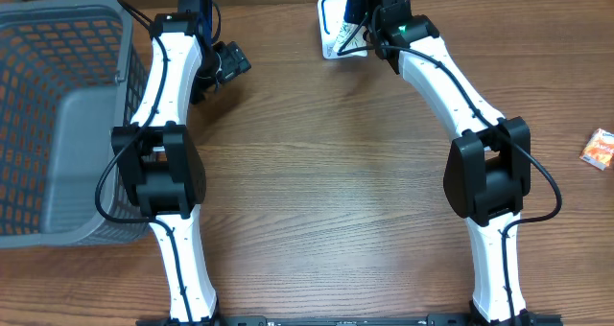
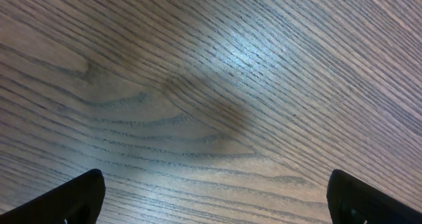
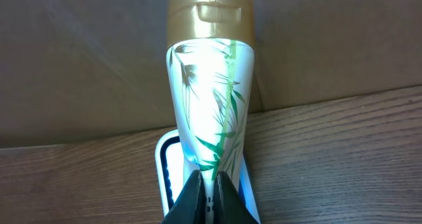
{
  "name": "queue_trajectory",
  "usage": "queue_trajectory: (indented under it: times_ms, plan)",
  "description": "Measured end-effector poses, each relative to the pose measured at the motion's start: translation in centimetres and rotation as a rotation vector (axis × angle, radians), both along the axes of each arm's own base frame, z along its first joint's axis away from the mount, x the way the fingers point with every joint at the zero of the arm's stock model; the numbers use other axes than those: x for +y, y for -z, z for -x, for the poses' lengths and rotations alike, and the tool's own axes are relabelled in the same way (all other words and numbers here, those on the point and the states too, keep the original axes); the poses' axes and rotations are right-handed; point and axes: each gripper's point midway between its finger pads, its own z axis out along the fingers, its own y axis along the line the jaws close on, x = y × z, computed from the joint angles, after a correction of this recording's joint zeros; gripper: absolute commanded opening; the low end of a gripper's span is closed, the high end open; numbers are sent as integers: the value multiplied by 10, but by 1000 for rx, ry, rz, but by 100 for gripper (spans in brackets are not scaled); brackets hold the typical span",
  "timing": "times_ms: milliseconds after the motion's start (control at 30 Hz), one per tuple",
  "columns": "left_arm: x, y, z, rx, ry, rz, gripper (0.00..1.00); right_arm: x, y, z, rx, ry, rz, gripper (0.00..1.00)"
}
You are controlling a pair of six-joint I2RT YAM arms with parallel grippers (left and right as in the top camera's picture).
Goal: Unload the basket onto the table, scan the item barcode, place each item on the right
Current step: 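Lift the tube and hold it up to the white scanner, then carry the tube right and release it off the table edge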
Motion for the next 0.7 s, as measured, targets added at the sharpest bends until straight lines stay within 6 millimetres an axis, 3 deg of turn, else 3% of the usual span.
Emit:
queue_trajectory:
  times_ms: [133, 233, 300, 467, 567, 633, 700]
  plan:
    - [0, 0, 0, 0, 0, 0, 100, -10, 4, 0, 20, 16, -1, 4]
    - [0, 0, 0, 0, 0, 0, 100, -47, 11, 0, 79, 70, 11, 4]
    - [0, 0, 0, 0, 0, 0, 100, -93, 10, 3, 129, 144, 12, 4]
    - [0, 0, 0, 0, 0, 0, 100, -243, -8, 33, 235, 399, 3, 4]
    - [0, 0, 0, 0, 0, 0, 100, -343, -3, 77, 347, 588, 1, 4]
    - [0, 0, 0, 0, 0, 0, 100, -391, 7, 106, 418, 685, -8, 4]
    - [0, 0, 0, 0, 0, 0, 100, -424, 12, 124, 445, 755, -18, 4]
